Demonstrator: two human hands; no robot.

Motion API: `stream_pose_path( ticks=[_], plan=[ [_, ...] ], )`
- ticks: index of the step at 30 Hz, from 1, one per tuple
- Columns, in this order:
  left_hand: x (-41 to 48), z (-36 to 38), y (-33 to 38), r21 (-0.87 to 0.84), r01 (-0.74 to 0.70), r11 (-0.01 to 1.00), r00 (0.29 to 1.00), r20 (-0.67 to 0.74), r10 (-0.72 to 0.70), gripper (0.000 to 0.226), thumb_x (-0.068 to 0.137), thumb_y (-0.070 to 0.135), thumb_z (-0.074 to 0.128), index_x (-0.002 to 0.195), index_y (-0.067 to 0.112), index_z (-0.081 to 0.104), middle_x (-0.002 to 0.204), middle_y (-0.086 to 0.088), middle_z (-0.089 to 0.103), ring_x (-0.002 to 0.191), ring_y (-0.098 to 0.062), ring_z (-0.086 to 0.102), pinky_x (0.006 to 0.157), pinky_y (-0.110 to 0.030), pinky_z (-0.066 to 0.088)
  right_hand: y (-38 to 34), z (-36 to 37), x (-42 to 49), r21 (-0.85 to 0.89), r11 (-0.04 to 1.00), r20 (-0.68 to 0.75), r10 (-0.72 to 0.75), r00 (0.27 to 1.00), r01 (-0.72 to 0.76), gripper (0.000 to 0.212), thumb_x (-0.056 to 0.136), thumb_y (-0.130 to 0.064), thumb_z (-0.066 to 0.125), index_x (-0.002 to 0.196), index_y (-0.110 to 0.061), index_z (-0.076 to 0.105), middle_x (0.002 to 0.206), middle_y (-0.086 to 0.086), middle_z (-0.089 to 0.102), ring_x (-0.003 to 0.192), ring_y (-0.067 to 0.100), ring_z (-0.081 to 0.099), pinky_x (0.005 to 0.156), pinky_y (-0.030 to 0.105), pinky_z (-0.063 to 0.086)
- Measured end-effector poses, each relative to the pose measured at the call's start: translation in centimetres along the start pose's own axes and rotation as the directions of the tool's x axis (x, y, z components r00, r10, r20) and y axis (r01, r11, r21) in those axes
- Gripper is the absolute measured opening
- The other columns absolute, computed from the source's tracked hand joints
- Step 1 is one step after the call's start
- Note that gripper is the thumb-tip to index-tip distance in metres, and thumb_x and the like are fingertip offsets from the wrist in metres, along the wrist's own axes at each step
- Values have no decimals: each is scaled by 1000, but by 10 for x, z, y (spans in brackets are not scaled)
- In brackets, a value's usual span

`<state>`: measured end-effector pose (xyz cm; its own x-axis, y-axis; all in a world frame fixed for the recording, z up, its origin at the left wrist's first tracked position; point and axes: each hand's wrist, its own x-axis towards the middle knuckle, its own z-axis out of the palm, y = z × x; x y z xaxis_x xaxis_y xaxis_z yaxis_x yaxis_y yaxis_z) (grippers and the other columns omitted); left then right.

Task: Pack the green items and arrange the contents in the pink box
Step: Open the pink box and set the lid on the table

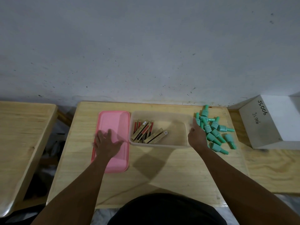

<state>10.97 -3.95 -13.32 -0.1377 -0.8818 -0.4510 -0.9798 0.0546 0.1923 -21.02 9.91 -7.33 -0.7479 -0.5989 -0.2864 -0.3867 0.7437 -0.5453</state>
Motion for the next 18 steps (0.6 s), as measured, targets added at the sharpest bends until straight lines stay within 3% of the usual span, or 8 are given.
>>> stream_pose_path(
  ticks=[3, 5, 7, 9, 12, 14, 15, 18],
  plan=[
    [2, -3, 5, -36, 43, 998, 999, 31, -42, 86, 82, 71, 44, 147, 23, 15, 158, -19, -1, 145, -40, 1, 114, -59, 11, 0, 0, 0, 7, 1000, 5, 7, 1000, -7, 54, 102, -8, 30, 154, -19, 21, 139, 17, 53, 113, 29, 58, 85, 31, 43],
    [1, -8, 13, -117, 63, 991, 997, -37, -68, 78, 83, 68, 33, 138, 13, 32, 150, -24, 26, 139, -41, 24, 113, -57, 26, 1, 0, 1, 15, 1000, 3, -3, 1000, 3, 53, 102, -9, 31, 154, -18, 21, 141, 17, 52, 115, 30, 57, 89, 33, 44],
    [-8, -14, 29, -324, 4, 946, 984, -170, -62, 73, 88, 62, 27, 129, 5, 47, 136, -22, 49, 126, -36, 46, 106, -50, 40, 1, 0, 1, 10, 1000, 8, -3, 1000, 3, 53, 102, -10, 31, 154, -19, 21, 141, 17, 52, 115, 30, 57, 91, 36, 45],
    [-21, -20, 48, -519, -86, 851, 975, -218, -34, 61, 95, 54, 37, 133, 7, 50, 132, -14, 57, 118, -29, 56, 102, -44, 46, 1, -1, 1, 17, 1000, 4, 24, 1000, -24, 53, 102, -14, 33, 153, -22, 24, 141, 14, 52, 119, 30, 55, 95, 40, 45],
    [-34, -24, 68, -613, -183, 769, 980, -174, 94, 40, 96, 35, 51, 117, 5, 65, 100, -8, 71, 83, -18, 66, 78, -24, 53, 3, 1, -1, 21, 999, -43, 33, 999, -32, 51, 100, -18, 38, 150, -24, 32, 143, 9, 51, 127, 30, 51, 100, 45, 44],
    [-36, -25, 74, -623, -218, 752, 973, -197, 119, 28, 96, 22, 52, 83, 6, 72, 67, -5, 66, 53, -14, 58, 55, -17, 47, 5, 2, -2, 25, 999, -53, 22, 998, -21, 51, 100, -18, 39, 150, -24, 34, 142, 9, 52, 127, 30, 51, 101, 47, 44],
    [-36, -25, 76, -617, -218, 756, 971, -212, 107, 34, 95, 17, 52, 66, 10, 66, 55, -3, 59, 45, -12, 50, 49, -15, 42, 6, 1, -1, 29, 999, -45, 15, 999, -14, 51, 100, -17, 39, 149, -24, 34, 141, 9, 53, 126, 30, 51, 101, 47, 45],
    [-39, -27, 80, -600, -200, 775, 970, -232, 71, 42, 94, 11, 53, 52, 13, 53, 42, 4, 43, 38, -7, 38, 43, -10, 32, 7, -2, 1, 26, 1000, -12, 17, 1000, -16, 50, 101, -15, 39, 150, -24, 33, 142, 8, 52, 128, 29, 50, 101, 45, 42]
  ],
)
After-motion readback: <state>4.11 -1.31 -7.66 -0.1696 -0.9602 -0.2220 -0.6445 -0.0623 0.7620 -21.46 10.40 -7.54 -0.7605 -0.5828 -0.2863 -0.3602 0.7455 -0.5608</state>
